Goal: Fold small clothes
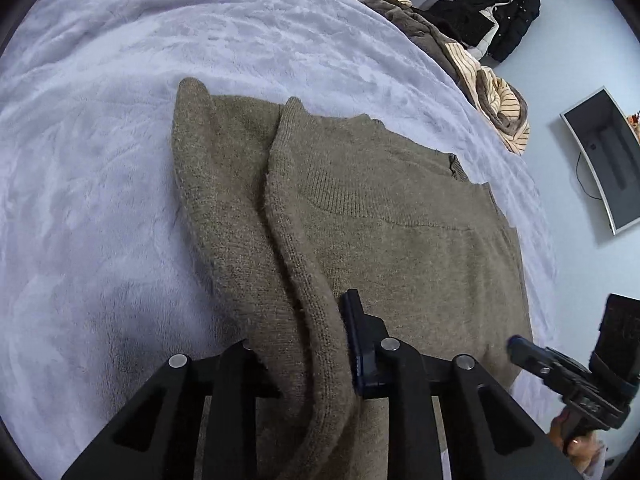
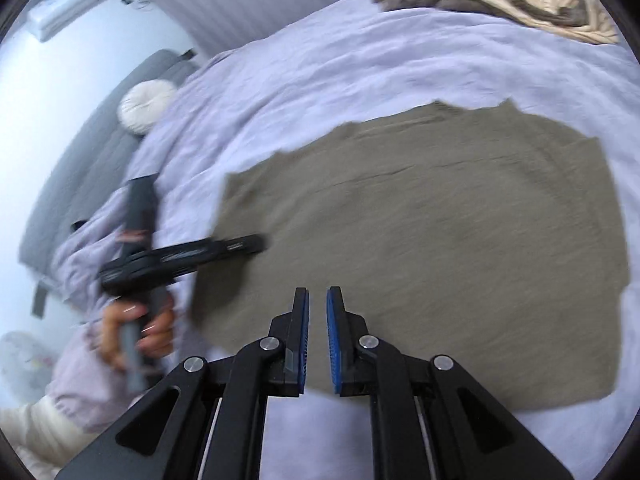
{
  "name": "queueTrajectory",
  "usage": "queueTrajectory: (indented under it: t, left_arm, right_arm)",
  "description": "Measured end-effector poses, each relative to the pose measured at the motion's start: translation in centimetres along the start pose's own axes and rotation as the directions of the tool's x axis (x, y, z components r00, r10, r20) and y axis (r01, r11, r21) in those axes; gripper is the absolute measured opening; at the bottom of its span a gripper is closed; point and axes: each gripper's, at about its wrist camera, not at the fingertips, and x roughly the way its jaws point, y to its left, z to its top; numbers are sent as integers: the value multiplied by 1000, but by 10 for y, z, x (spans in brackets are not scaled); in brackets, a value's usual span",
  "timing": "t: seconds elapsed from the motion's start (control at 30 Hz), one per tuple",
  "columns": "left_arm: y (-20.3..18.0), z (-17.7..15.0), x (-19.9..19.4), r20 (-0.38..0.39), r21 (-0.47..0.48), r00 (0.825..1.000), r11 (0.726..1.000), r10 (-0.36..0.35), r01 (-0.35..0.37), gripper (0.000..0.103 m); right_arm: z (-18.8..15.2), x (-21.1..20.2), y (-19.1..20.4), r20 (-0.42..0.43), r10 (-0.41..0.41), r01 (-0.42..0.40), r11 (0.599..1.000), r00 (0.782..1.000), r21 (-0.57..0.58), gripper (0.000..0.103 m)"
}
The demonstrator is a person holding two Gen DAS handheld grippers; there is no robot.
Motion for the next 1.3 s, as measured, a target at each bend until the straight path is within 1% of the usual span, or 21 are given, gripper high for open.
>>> queueTrajectory:
  t: [0.03, 0.07, 0.1, 0.17, 0.23, 0.3, 0.43, 0.57, 0.67, 0.77, 0.8, 0.87, 0.9, 0.93, 1.0, 1.1, 1.13, 1.2, 1.23, 1.27, 1.3]
  left_arm:
    - [-8, 1, -5, 13, 19, 1000, 1000, 12, -12, 24]
    - [-16, 2, -11, 26, 37, 1000, 999, 8, -8, 24]
    - [-27, 3, -17, 45, 60, 999, 998, -7, 4, 24]
    - [-53, 7, -29, 73, 112, 997, 993, -28, 19, 24]
    - [-84, 14, -32, 86, 166, 996, 986, -24, 9, 24]
    - [-118, 21, -27, 80, 220, 997, 976, -22, 4, 24]
    - [-184, 22, 0, 46, 332, 998, 943, -29, 12, 24]
    - [-241, 6, 49, -34, 427, 999, 904, -20, 33, 24]
    - [-263, -13, 74, -81, 479, 996, 878, 34, 9, 24]
    - [-271, -23, 65, -71, 494, 997, 869, -2, 37, 25]
    - [-272, -25, 59, -53, 501, 999, 865, -5, 31, 27]
    - [-275, -27, 44, 6, 508, 1000, 862, 0, -3, 69]
    - [-272, -27, 32, 68, 499, 998, 866, -5, -30, 100]
    - [-268, -28, 18, 136, 489, 990, 871, -27, -44, 102]
    - [-257, -27, 0, 172, 479, 984, 877, -48, -40, 102]
    - [-230, -25, -9, 213, 411, 977, 904, 28, -115, 102]
    - [-220, -24, -10, 227, 388, 972, 910, 58, -145, 102]
    - [-196, -24, -9, 236, 327, 966, 927, 110, -186, 102]
    - [-184, -25, -8, 231, 292, 965, 937, 127, -193, 102]
    - [-172, -25, -6, 225, 259, 964, 946, 139, -197, 102]
    - [-160, -26, -4, 218, 225, 964, 954, 150, -199, 102]
  right_arm:
    - [-2, 17, -10, -48, -52, 53, 999, 997, 5, 12]
    - [-8, 39, -21, -124, -98, 100, 995, 987, 12, 9]
    - [-15, 52, -28, -144, -78, 83, 996, 986, 29, 10]
    - [-25, 51, -29, -66, -56, 57, 998, 996, 19, 9]
    - [-29, 47, -26, -37, -67, 67, 998, 997, -11, 9]
    - [-32, 46, -28, -21, -51, 51, 999, 998, 1, 9]
    - [-38, 39, -44, 19, 65, -66, 993, 998, 94, 9]
    - [-44, 30, -67, 69, 199, -209, 957, 977, 202, 8]
    - [-50, 13, -87, 107, 263, -283, 913, 959, 293, 8]
    - [-61, -11, -115, 187, 281, -332, 868, 941, 369, 8]
    - [-64, -17, -124, 213, 290, -353, 850, 933, 390, 8]
    - [-69, -23, -143, 259, 329, -414, 798, 908, 438, 8]
    - [-70, -23, -152, 286, 363, -460, 757, 887, 464, 8]
    - [-72, -22, -159, 312, 392, -500, 715, 865, 489, 8]
    - [-77, -21, -170, 371, 433, -570, 629, 821, 529, 9]
    - [-82, -21, -179, 446, 469, -647, 535, 762, 543, 20]
    - [-84, -21, -181, 470, 477, -669, 504, 742, 546, 27]
    - [-86, -24, -182, 503, 486, -698, 461, 715, 547, 34]
    - [-86, -25, -182, 516, 493, -713, 442, 700, 544, 42]
    - [-89, -29, -185, 518, 498, -717, 436, 695, 543, 48]
    - [-83, -27, -183, 510, 497, -711, 444, 702, 546, 50]
